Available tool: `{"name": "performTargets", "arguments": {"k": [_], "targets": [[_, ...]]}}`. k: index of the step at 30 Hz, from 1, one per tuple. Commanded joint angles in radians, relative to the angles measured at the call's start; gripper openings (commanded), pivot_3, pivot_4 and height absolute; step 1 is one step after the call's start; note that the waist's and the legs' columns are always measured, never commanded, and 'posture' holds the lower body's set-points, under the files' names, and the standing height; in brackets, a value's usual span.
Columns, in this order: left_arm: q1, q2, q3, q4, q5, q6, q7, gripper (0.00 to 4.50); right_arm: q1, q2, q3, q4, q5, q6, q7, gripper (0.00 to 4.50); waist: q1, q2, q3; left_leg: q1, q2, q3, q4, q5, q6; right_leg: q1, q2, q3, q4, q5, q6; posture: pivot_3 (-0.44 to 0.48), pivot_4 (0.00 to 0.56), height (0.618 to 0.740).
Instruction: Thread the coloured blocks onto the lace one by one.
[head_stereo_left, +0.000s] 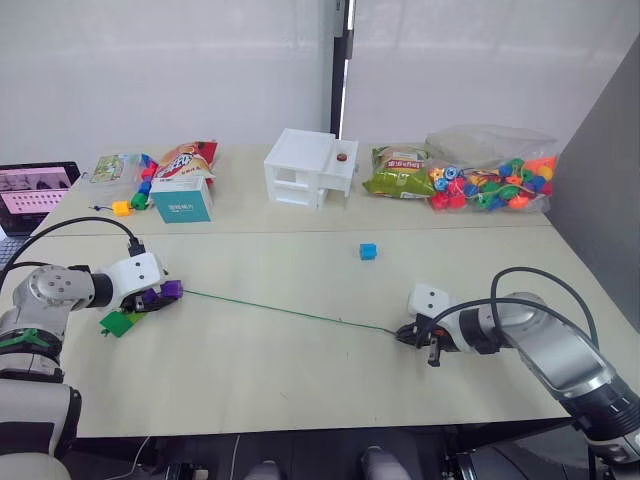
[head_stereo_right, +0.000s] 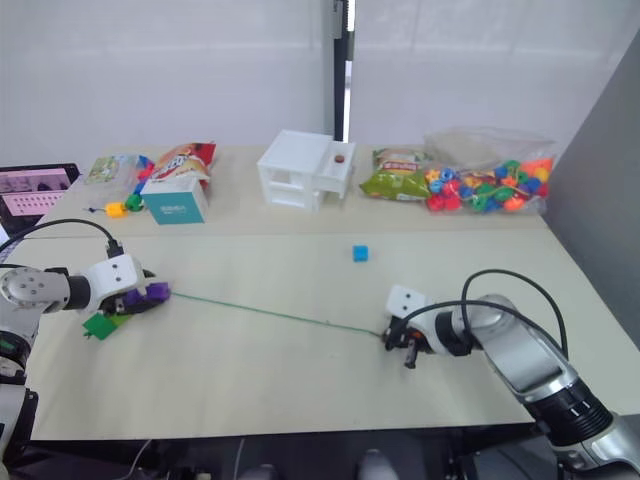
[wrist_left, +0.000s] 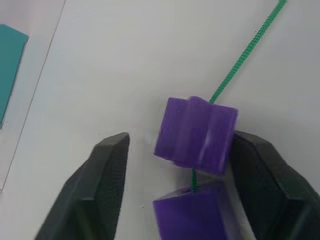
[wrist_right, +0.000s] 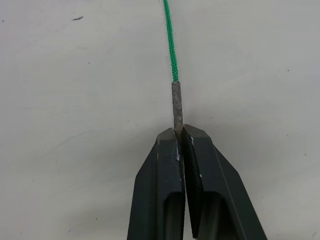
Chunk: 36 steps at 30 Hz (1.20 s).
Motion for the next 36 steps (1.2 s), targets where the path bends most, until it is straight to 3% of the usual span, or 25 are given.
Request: {"name": "performTargets", "arguments": {"k": [1, 5, 9, 13, 19, 24, 33, 36], "targets": [[-0.046, 0.018, 0.036, -0.022, -0.027, 0.013, -0.047, 4.46, -0.021, -0.004, -0.013, -0.017, -0.005, -0.011, 0.011, 0.0, 0.001, 0.0, 0.0, 0.0, 0.0, 0.0, 0.0, 0.0, 0.0, 0.0, 0.0, 0.0, 0.001, 0.0, 0.0, 0.0, 0.15, 0.74], [-0.105, -0.025, 0.09, -0.109, -0.122, 0.069, -0.142, 4.46, -0.019, -0.007, -0.018, -0.022, -0.005, -0.009, 0.016, 0.0, 0.006, -0.001, 0.001, -0.005, 0.0, -0.001, 0.002, 0.0, 0.0, -0.002, 0.0, -0.001, 0.002, 0.0, 0.0, 0.0, 0.15, 0.74], [-0.107, -0.127, 0.102, -0.29, -0.214, 0.168, -0.226, 4.46, -0.011, -0.009, -0.022, -0.041, 0.0, 0.002, 0.014, 0.0, 0.011, -0.001, 0.001, -0.005, 0.0, -0.001, 0.003, 0.0, 0.0, -0.002, -0.001, -0.002, 0.003, 0.0, 0.0, 0.0, 0.15, 0.74], [-0.018, -0.25, 0.067, -0.535, -0.29, 0.314, -0.268, 4.46, -0.011, -0.007, -0.027, -0.048, 0.001, 0.005, 0.007, 0.0, -0.001, -0.001, 0.001, -0.006, 0.0, -0.001, 0.003, 0.0, 0.0, -0.002, -0.001, -0.001, 0.003, 0.0, 0.0, 0.0, 0.15, 0.74], [0.149, -0.451, -0.066, -0.778, -0.277, 0.41, -0.226, 4.46, -0.019, 0.01, -0.024, -0.084, 0.016, 0.021, 0.003, 0.0, -0.002, -0.001, 0.001, -0.006, 0.0, -0.001, 0.002, 0.0, 0.0, -0.002, 0.0, -0.001, 0.003, 0.0, 0.0, 0.0, 0.15, 0.74], [0.203, -0.559, -0.124, -0.746, -0.245, 0.388, -0.177, 4.46, -0.019, 0.027, -0.013, -0.123, 0.028, 0.047, 0.005, 0.0, 0.006, -0.002, 0.001, -0.006, 0.0, -0.001, 0.004, 0.0, 0.0, -0.002, -0.001, -0.001, 0.0, 0.0, 0.0, 0.0, 0.15, 0.74], [0.183, -0.685, -0.208, -0.69, -0.216, 0.392, -0.175, 4.46, 0.0, 0.033, 0.032, -0.157, 0.026, 0.076, 0.028, 0.0, 0.012, -0.002, 0.001, -0.005, -0.001, -0.001, 0.004, 0.0, 0.0, -0.001, -0.001, -0.001, -0.001, 0.0, 0.0, 0.0, 0.15, 0.74], [0.176, -0.719, -0.219, -0.682, -0.216, 0.388, -0.175, 3.62, 0.001, 0.037, 0.035, -0.157, 0.025, 0.078, 0.021, 0.0, 0.013, -0.002, 0.001, -0.006, -0.001, -0.001, 0.004, 0.0, 0.0, -0.001, -0.001, -0.001, -0.004, 0.0, 0.0, 0.0, 0.15, 0.74]]}}
